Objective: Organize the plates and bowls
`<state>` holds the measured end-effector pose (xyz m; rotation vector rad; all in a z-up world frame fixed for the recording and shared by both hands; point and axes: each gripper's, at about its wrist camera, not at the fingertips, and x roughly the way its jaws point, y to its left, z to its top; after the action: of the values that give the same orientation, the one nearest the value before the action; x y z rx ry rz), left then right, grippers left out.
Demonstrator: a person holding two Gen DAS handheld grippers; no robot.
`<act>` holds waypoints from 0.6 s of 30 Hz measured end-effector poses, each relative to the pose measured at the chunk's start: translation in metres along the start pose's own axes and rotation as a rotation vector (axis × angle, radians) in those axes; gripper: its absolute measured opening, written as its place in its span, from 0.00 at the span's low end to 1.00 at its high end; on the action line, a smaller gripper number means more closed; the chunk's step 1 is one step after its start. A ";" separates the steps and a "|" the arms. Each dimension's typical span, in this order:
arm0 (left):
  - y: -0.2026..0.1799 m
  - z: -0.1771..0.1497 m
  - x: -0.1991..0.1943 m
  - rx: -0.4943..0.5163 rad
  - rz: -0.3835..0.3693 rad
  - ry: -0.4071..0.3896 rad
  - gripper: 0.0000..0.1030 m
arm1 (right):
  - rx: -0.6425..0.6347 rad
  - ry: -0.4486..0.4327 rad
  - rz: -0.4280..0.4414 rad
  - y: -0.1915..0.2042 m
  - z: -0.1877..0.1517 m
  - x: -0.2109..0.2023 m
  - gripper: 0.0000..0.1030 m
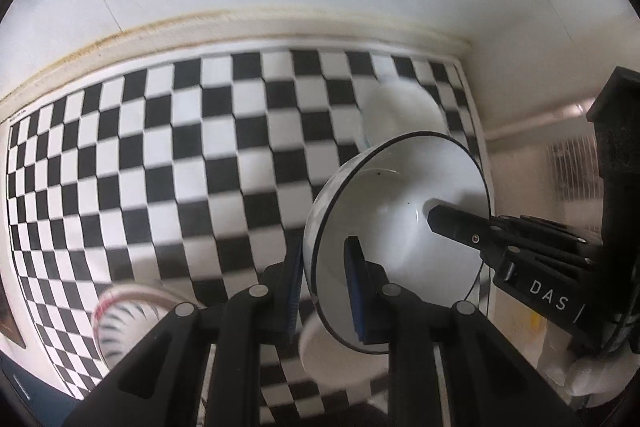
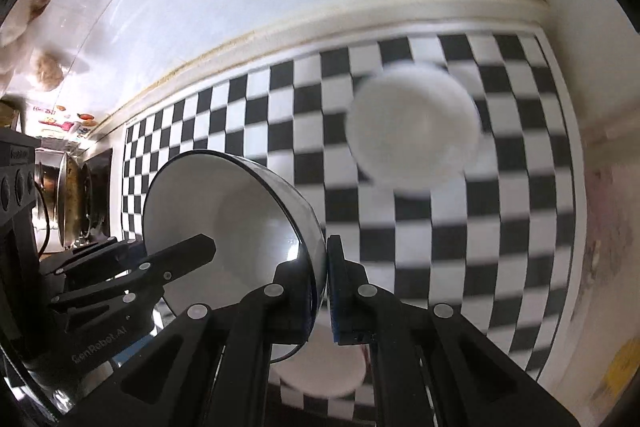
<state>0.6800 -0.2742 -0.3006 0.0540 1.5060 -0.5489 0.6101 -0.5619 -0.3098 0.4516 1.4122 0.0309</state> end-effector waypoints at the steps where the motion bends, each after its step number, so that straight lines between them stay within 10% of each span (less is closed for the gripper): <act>1: -0.005 -0.009 0.004 0.012 -0.004 0.013 0.18 | 0.013 0.002 0.002 -0.003 -0.013 -0.001 0.08; 18: -0.019 -0.093 0.094 0.111 0.082 0.227 0.18 | 0.100 0.125 -0.055 -0.033 -0.135 0.073 0.08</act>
<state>0.5832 -0.2863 -0.3922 0.2711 1.6847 -0.5750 0.4857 -0.5328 -0.4009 0.5000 1.5532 -0.0578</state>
